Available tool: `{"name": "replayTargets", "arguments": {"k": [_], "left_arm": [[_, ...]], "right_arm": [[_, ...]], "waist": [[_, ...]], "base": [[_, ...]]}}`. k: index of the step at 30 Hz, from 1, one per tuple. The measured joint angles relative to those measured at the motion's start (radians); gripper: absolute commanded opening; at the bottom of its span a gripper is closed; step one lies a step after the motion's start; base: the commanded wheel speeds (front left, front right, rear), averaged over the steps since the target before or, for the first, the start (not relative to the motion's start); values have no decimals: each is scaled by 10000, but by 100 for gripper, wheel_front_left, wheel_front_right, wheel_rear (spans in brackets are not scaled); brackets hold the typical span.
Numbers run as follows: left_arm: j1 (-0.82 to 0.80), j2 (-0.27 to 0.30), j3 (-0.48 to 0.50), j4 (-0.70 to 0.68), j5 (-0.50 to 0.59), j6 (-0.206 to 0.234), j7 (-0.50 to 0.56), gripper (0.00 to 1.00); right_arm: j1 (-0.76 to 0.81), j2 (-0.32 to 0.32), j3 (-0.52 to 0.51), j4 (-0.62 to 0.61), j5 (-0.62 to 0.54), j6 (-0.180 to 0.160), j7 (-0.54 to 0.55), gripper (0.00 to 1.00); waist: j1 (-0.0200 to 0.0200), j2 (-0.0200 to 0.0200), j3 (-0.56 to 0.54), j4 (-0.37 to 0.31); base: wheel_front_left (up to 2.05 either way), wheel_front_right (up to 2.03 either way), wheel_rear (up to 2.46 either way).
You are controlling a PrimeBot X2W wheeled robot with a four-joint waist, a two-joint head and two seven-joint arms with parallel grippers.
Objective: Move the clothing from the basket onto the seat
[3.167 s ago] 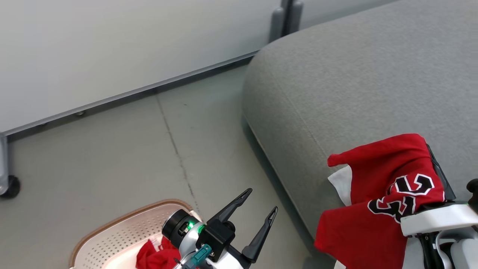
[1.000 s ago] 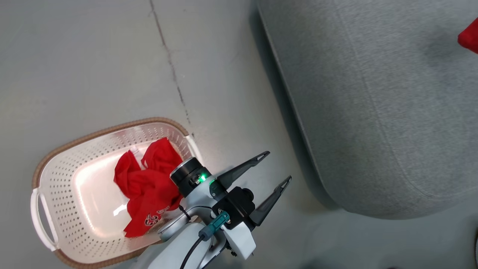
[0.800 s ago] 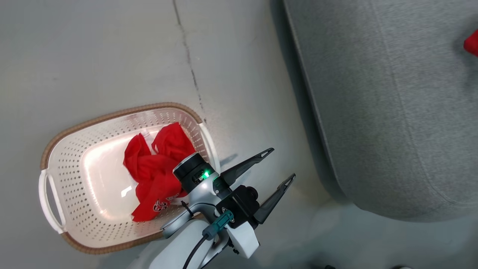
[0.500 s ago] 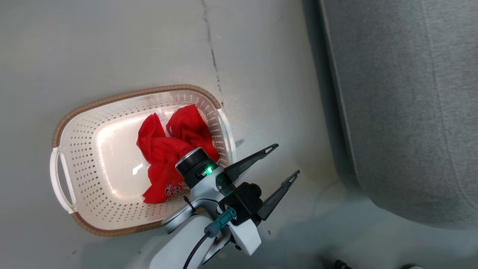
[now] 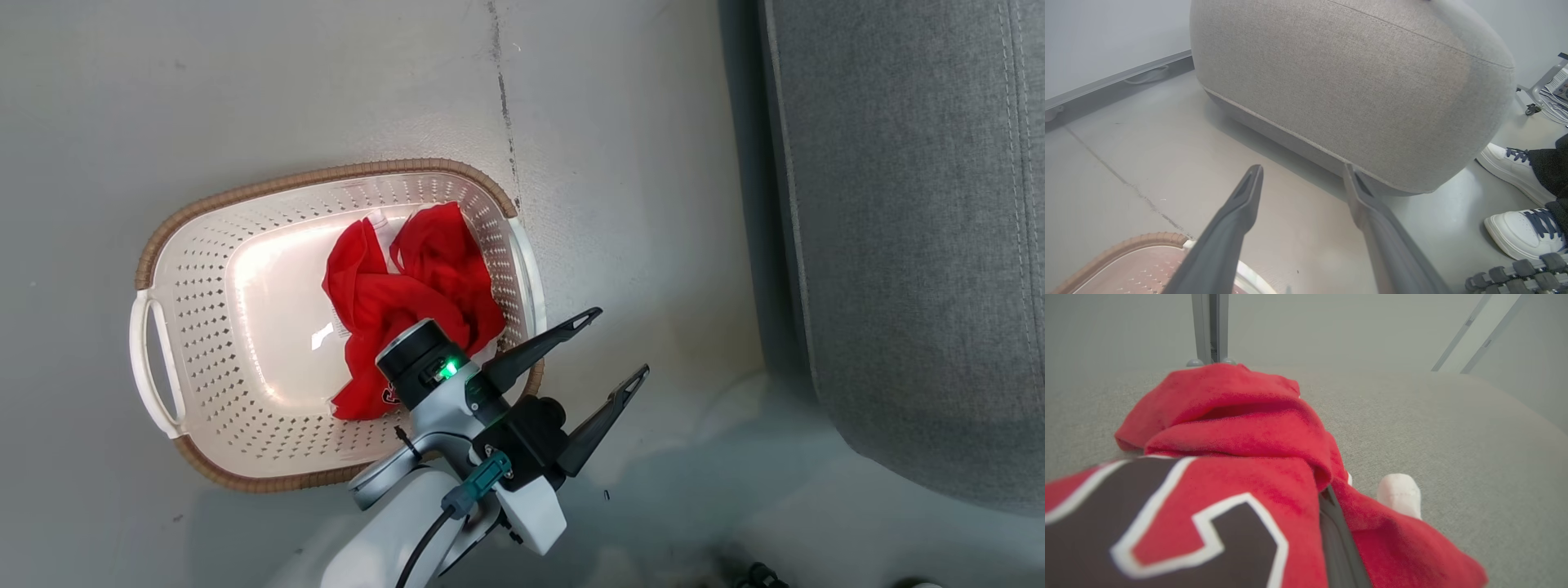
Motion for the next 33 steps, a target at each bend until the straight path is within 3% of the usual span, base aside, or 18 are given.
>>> {"name": "replayTargets", "arguments": {"k": [5,6,7,8,22,28,33], "left_arm": [[114,111,23,46,-81,-2,0,100],[115,130,46,48,-94,-2,0,100],[122,140,58,58,-111,-2,0,100],[142,138,67,77,-113,-2,0,100],[296,-77,63,224,-226,-13,0,100],[382,-253,35,92,-343,-44,0,100],[566,-337,-4,128,-418,-59,0,100]], "right_arm": [[-181,148,1012,932,428,0,215,0],[-249,140,1168,1062,548,-2,263,35],[-303,144,1243,1164,704,0,272,88],[-422,136,1319,1369,1016,-2,272,100],[-168,-213,3198,1329,2159,0,142,100],[438,-234,4608,823,2780,0,1235,100],[839,-692,5601,184,3352,0,1528,100]], "waist": [[0,0,-84,-60],[0,0,-110,-76],[0,0,-138,-91],[0,0,-207,-117],[0,0,-1102,-282],[0,0,-1734,-419],[0,0,-2234,-575]], "base": [[0,0,0],[0,0,0],[0,0,0],[0,0,0],[0,0,0],[0,0,0],[0,0,0]]}}
